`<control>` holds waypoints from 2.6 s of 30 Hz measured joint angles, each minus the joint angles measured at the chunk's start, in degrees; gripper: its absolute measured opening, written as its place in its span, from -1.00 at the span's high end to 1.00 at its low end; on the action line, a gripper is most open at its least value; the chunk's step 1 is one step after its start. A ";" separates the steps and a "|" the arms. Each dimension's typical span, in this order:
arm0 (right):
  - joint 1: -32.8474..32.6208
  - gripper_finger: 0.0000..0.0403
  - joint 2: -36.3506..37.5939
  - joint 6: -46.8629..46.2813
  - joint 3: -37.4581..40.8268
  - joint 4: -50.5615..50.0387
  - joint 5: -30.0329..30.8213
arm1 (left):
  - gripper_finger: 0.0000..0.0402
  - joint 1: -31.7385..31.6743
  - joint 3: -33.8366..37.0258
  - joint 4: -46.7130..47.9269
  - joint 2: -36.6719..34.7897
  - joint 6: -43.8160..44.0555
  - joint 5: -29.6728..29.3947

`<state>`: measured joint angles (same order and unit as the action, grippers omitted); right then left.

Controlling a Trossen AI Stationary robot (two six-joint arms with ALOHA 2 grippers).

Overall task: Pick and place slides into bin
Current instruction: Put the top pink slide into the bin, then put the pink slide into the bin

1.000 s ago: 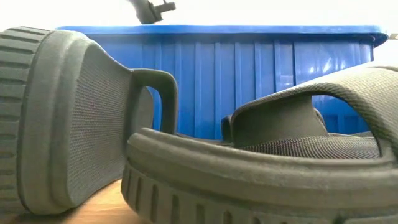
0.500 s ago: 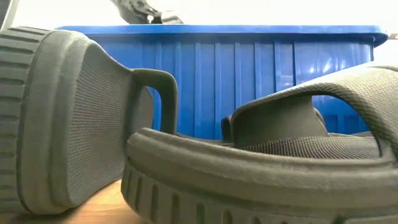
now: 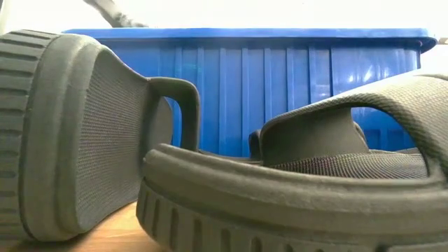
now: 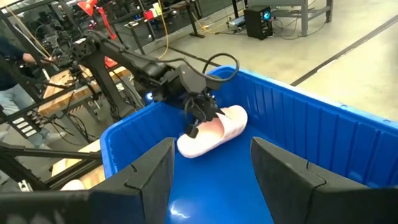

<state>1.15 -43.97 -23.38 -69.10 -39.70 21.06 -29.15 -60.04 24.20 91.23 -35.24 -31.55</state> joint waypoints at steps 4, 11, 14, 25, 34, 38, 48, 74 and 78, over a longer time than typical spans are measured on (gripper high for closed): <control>0.00 -0.01 0.00 0.01 0.00 0.00 0.00 | 1.00 -0.04 3.11 -4.71 -0.06 -0.08 0.06; 0.00 -0.01 0.00 -0.02 0.00 0.02 0.00 | 1.00 -0.45 6.64 -10.69 -0.10 -2.94 0.20; 0.00 -0.01 0.00 -0.20 0.00 0.02 0.00 | 1.00 -0.87 7.28 -11.36 -0.10 -2.96 0.15; 0.00 -0.01 0.00 -0.19 0.00 0.07 0.00 | 0.66 -2.32 7.78 -11.18 -1.07 -3.21 4.24; 0.00 -0.01 0.00 -0.13 0.00 0.07 0.00 | -0.27 -2.40 5.15 -6.91 -1.81 -2.65 5.43; 0.00 -0.01 0.00 -0.01 0.00 -0.03 0.00 | -0.55 -2.31 3.59 -1.54 -1.81 -2.50 5.58; 0.00 -0.01 0.00 0.01 0.00 -0.35 -0.01 | -0.65 0.90 -5.77 17.94 -5.18 13.24 9.24; 0.00 -0.01 0.00 7.94 0.00 -0.31 -0.02 | -0.65 56.95 -26.84 20.42 -21.02 107.66 9.66; 0.00 -0.01 0.00 8.38 0.00 -0.31 -0.02 | -0.65 62.86 -26.84 27.12 -15.24 123.26 9.01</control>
<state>1.15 -43.97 -15.00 -69.10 -40.01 21.04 33.72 -86.87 51.32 75.99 88.02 -22.54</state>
